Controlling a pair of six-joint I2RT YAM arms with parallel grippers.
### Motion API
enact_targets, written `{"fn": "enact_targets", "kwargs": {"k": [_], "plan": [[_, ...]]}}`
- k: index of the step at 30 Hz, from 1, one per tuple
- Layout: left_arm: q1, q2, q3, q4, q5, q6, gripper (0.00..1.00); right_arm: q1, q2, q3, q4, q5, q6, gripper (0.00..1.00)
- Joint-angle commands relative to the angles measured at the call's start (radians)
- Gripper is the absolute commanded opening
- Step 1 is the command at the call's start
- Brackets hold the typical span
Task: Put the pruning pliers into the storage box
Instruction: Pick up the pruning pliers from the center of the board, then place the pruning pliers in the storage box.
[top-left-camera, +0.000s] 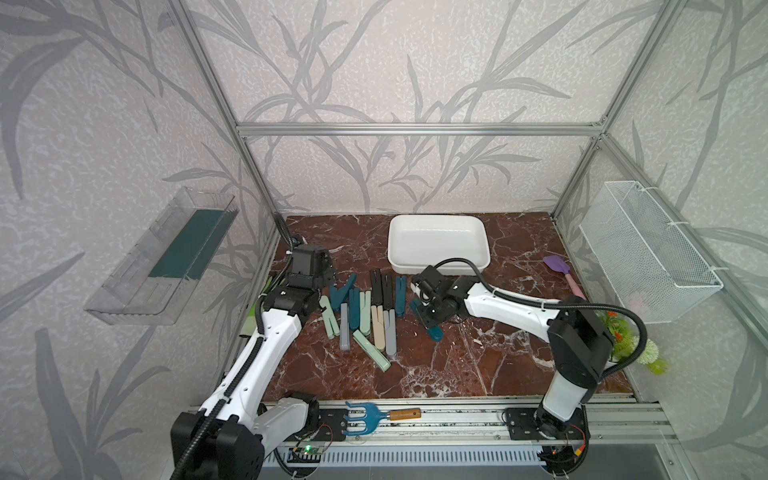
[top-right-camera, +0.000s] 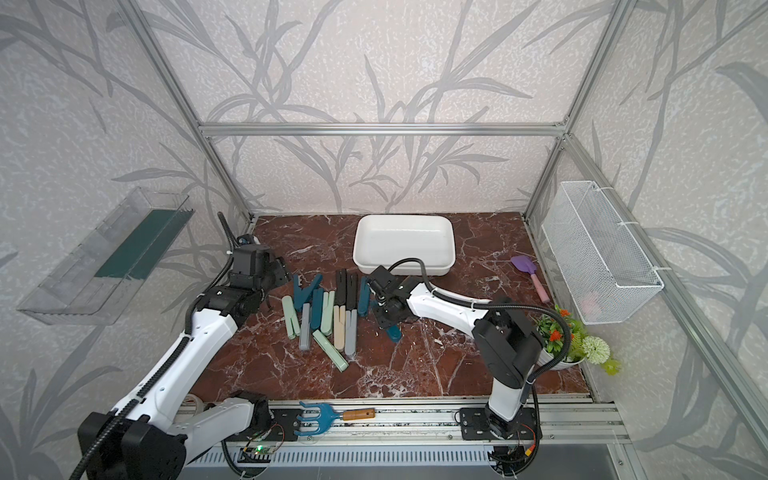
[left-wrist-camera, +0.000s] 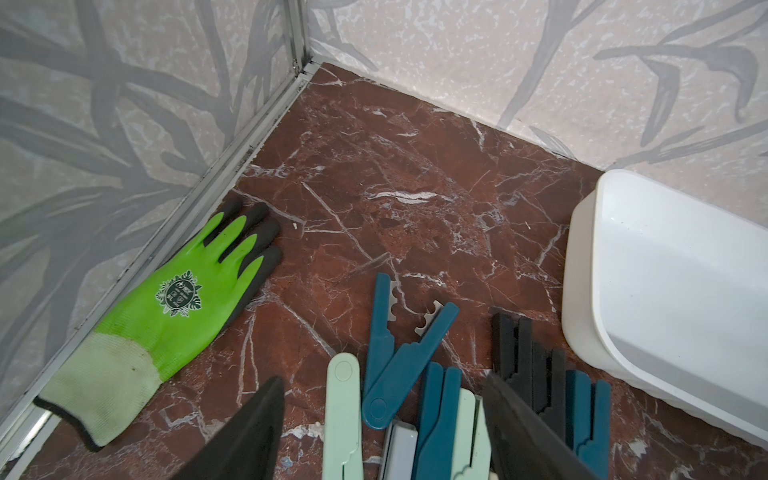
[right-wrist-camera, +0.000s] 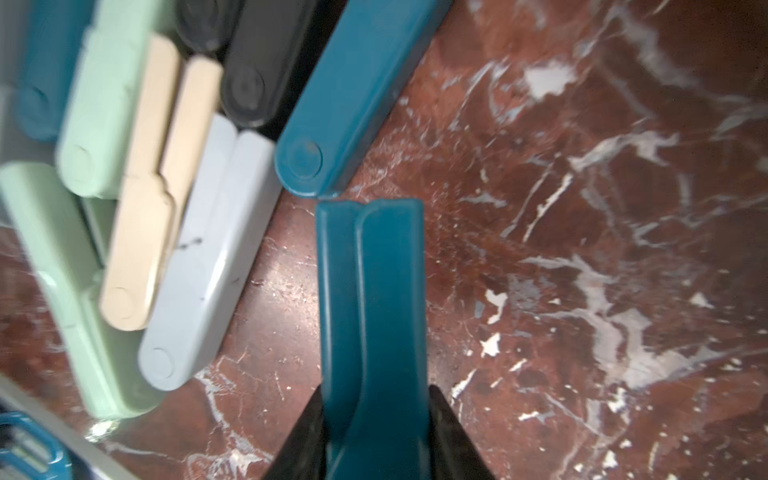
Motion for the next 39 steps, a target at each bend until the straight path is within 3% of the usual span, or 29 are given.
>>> {"fn": "enact_targets", "kwargs": {"k": [1,5,10,14,20,27,39], "plan": [[0.002,0.008,0.036,0.034,0.152,0.014,0.75,-0.031,-0.08,-0.025,0.09,-0.123,-0.027,0.36],[0.001,0.042,0.039,0.128,0.426,0.015,0.75,-0.093,-0.135,-0.064,0.186,-0.218,-0.004,0.36],[-0.005,0.144,0.055,0.281,0.795,-0.068,0.75,-0.178,-0.213,-0.171,0.468,-0.357,0.088,0.37],[-0.037,0.223,0.067,0.425,0.953,-0.153,0.77,-0.219,-0.216,-0.18,0.587,-0.43,0.138,0.37],[-0.106,0.326,0.151,0.458,1.002,-0.181,0.8,-0.255,-0.174,-0.181,0.794,-0.5,0.255,0.36],[-0.108,0.341,0.115,0.52,0.965,-0.246,0.8,-0.301,-0.118,-0.239,1.016,-0.549,0.429,0.34],[-0.118,0.393,0.111,0.631,1.01,-0.332,0.82,-0.328,0.034,-0.227,1.423,-0.567,0.694,0.32]]}}
